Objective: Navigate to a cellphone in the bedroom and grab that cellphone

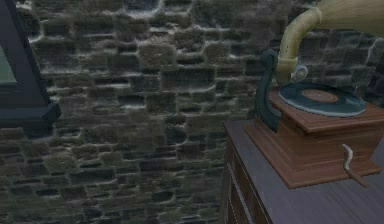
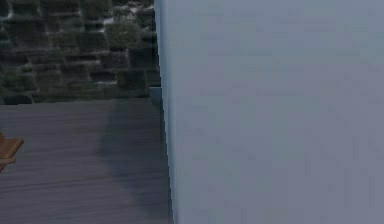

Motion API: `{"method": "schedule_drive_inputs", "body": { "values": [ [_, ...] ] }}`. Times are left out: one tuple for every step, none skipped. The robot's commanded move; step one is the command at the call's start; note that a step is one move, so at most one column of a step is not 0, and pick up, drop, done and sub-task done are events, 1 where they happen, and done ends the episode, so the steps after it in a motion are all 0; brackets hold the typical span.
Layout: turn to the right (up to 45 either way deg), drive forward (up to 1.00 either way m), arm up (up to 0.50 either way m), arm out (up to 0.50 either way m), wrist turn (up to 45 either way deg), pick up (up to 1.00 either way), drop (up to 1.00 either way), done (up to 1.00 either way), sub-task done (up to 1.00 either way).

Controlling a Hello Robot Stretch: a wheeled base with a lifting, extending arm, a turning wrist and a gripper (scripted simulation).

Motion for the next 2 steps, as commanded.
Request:
{"method": "schedule_drive_inputs", "body": {
  "values": [
    [0.0, 0.00, 0.50, 0.00, 0.0, 0.00, 0.00, 0.00, 0.00],
    [0.0, 0.00, 0.38, 0.00, 0.0, 0.00, 0.00, 0.00, 0.00]
  ]
}}
